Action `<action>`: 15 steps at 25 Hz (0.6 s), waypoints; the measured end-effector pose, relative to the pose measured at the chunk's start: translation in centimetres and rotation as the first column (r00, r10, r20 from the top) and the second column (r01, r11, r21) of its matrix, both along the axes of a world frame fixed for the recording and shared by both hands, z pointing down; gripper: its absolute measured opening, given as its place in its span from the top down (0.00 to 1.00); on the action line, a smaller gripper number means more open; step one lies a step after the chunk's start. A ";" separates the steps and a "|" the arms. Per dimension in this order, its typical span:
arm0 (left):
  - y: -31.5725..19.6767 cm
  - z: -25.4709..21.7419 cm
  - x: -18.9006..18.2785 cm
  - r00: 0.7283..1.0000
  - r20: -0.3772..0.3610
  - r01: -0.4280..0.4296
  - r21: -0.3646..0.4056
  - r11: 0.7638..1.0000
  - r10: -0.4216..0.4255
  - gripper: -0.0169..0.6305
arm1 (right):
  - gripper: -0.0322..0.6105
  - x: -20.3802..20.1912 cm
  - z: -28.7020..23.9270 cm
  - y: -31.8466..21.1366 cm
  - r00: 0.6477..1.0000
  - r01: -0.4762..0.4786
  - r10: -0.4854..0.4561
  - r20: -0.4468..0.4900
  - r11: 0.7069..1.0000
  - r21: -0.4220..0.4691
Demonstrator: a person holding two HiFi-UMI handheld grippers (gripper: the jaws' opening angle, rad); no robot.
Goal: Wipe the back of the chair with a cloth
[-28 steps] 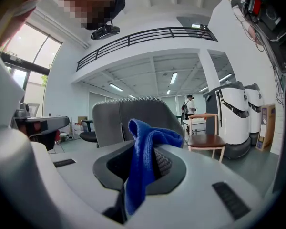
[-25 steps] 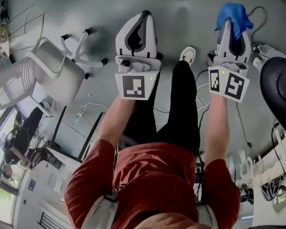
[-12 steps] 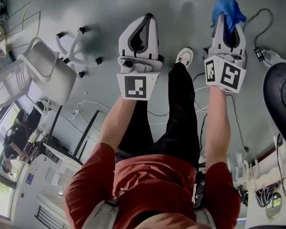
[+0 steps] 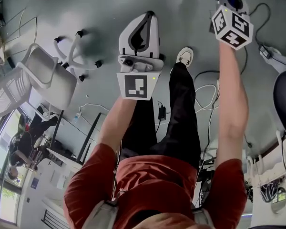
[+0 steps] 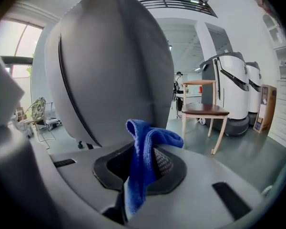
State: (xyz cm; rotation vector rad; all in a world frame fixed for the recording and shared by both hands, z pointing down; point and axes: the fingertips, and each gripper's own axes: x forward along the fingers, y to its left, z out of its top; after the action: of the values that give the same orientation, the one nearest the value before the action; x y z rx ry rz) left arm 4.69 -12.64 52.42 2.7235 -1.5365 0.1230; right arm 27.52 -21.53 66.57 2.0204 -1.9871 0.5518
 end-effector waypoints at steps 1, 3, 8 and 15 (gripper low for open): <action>-0.1 0.0 -0.1 1.000 -0.002 0.002 -0.001 1.000 -0.002 0.95 | 0.86 0.1 0.5 -0.5 1.000 -0.004 0.004 -0.001 1.000 -0.020; -0.5 -0.1 -0.4 1.000 -0.007 0.008 -0.002 1.000 -0.008 0.95 | 0.86 0.1 1.4 -1.4 1.000 -0.004 0.003 -0.006 0.999 -0.050; -0.8 -0.8 -1.4 1.000 -0.019 0.022 0.001 1.000 -0.022 0.95 | 0.86 0.1 1.2 -2.3 1.000 -0.015 0.014 -0.009 0.997 -0.077; -1.5 -1.0 -5.3 0.998 -0.027 0.060 -0.004 0.998 -0.060 0.95 | 0.86 -5.5 1.5 -3.5 0.998 0.064 -0.065 -0.009 0.994 -0.087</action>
State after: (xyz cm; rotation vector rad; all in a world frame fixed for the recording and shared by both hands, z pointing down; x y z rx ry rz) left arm -0.63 -14.19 51.44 2.6626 -1.6074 0.0877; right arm 22.06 -25.04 68.03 1.8980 -1.9782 0.5994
